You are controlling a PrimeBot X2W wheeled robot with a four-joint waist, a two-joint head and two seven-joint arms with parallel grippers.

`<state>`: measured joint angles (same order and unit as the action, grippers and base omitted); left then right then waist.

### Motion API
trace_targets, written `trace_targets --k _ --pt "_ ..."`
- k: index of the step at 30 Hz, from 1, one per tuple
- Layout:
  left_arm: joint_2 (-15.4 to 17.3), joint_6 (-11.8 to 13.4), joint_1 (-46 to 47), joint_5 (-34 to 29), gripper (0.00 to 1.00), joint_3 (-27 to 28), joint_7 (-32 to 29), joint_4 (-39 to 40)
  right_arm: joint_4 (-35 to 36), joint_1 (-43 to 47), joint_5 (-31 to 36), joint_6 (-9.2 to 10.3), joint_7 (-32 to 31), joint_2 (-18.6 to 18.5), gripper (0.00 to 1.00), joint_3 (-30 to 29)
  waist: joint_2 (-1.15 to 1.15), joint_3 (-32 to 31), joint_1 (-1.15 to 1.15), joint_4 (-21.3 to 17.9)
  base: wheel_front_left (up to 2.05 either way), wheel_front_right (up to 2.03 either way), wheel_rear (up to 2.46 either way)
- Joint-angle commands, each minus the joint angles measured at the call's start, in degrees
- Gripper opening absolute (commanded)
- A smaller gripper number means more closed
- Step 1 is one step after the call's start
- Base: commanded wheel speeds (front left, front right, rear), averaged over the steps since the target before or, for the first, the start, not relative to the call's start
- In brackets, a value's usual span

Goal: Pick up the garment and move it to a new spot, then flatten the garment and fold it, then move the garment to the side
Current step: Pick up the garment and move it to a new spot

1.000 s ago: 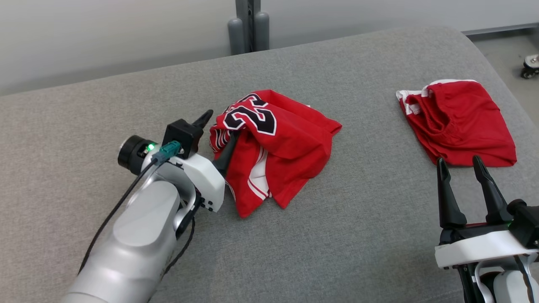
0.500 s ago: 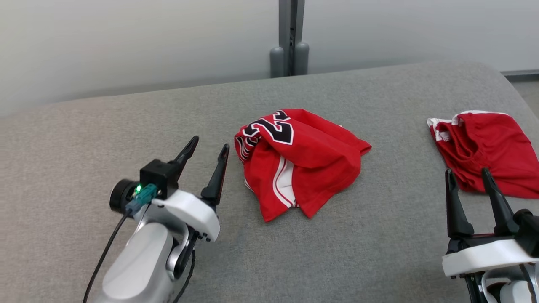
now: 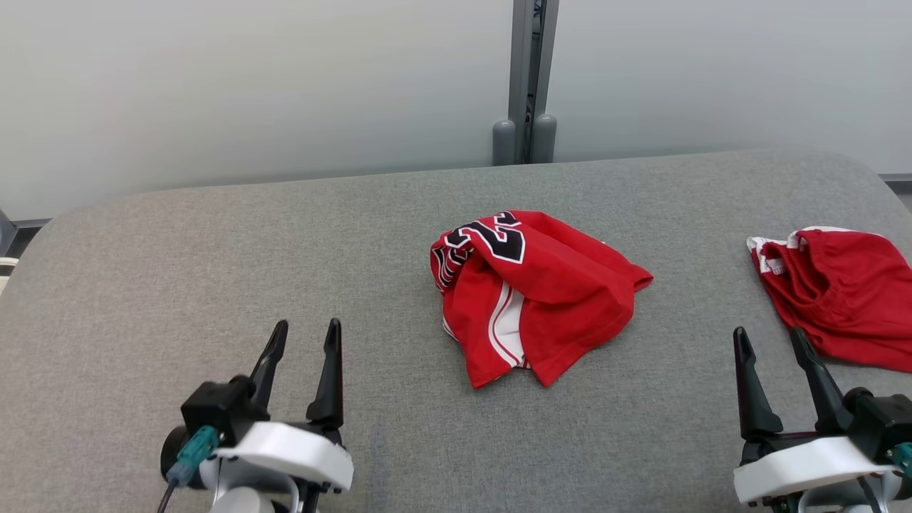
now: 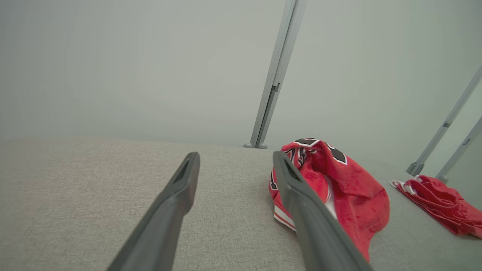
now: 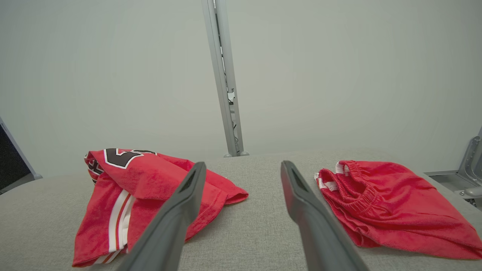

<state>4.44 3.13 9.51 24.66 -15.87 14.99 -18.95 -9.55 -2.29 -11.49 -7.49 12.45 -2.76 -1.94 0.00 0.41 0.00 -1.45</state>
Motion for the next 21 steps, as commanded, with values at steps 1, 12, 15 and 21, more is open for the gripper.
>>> trace_targets --k 1,12,15,21 --pt "0.1 0.6 -2.0 -0.8 1.0 1.0 0.2 1.6 -0.3 0.7 -0.2 -0.02 0.6 -0.3 1.0 -0.2 0.0 -0.3 0.0 0.2 0.0 0.0 0.0" --pt "-0.6 2.4 -9.0 -3.4 1.0 4.6 0.3 6.1 -1.2 1.1 -0.2 -0.02 1.5 -0.3 1.0 0.9 0.0 -0.7 0.0 1.1 0.0 0.0 0.0" --pt "-0.8 2.4 -9.1 -3.8 1.0 4.9 0.3 5.7 -1.5 0.8 -0.3 -0.02 1.5 -0.3 1.0 1.2 0.0 -0.8 0.0 1.2 0.0 0.0 0.0" --pt "-1.0 1.9 -8.9 -3.7 1.0 5.3 0.3 5.2 -1.7 0.5 -0.2 -0.02 1.6 -0.3 1.0 1.4 0.0 -0.9 0.0 1.2 0.0 0.0 0.0"
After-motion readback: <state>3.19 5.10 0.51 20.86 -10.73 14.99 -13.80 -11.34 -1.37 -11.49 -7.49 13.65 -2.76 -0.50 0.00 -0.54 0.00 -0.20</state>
